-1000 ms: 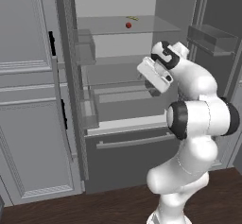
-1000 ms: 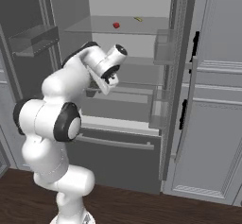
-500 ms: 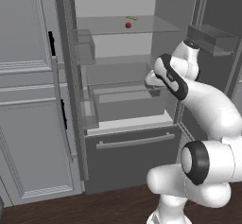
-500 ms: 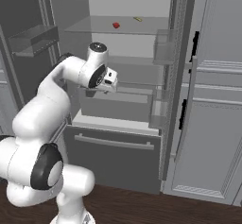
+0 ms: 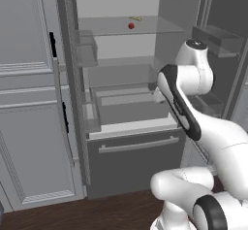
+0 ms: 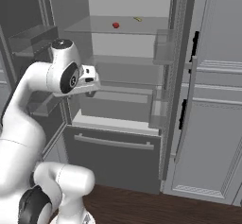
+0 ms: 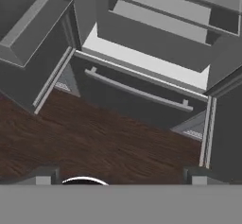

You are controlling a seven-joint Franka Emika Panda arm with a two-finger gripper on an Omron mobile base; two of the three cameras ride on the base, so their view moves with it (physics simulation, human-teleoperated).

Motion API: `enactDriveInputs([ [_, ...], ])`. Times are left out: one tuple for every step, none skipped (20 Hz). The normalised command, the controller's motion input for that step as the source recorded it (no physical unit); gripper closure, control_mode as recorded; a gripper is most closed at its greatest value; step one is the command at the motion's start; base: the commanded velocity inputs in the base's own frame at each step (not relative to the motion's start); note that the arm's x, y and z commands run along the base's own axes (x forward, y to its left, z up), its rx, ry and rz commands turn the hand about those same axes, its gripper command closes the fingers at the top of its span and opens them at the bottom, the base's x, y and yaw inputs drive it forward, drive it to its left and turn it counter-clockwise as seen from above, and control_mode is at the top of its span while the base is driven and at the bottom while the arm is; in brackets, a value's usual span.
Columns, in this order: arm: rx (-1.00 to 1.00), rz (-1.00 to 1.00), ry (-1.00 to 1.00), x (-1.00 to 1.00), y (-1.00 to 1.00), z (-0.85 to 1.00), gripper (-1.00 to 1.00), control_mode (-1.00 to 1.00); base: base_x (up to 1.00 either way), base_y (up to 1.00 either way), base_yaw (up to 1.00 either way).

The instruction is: Take the strawberry from the fridge and place it on top of the pancake, located on the dining counter.

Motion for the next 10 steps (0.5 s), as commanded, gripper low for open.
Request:
enactDriveInputs([
  [-0.07,-0.28,0.22,-0.55,0.0,0.19,-1.0,-1.0,0.0,0.0,0.0],
  [-0.07,-0.36,0.24,-0.41,-0.04,0.12,-1.0,-1.0,0.0,0.0,0.0],
  [-0.08,-0.43,0.27,-0.33,-0.08,0.0,-1.0,-1.0,0.0,0.0,0.0],
  [-0.06,-0.57,0.24,-0.21,-0.19,-0.08,-1.0,-1.0,0.0,0.0,0.0],
  [0.0,-0.62,0.21,-0.09,-0.21,-0.27,-1.0,-1.0,0.0,0.0,0.0],
  [0.0,-0.58,0.13,-0.02,-0.32,-0.34,-1.0,-1.0,0.0,0.0,0.0],
  [0.06,-0.43,0.03,-0.03,-0.4,-0.26,-1.0,-1.0,0.0,0.0,0.0],
  [0.11,-0.32,0.01,0.0,-0.51,-0.29,-1.0,-1.0,0.0,0.0,0.0],
  [0.1,-0.1,0.0,0.0,-0.34,-0.19,-1.0,-1.0,0.0,0.0,0.0],
  [0.06,0.0,0.0,-0.09,-0.11,-0.22,-1.0,-1.0,0.0,0.0,0.0],
])
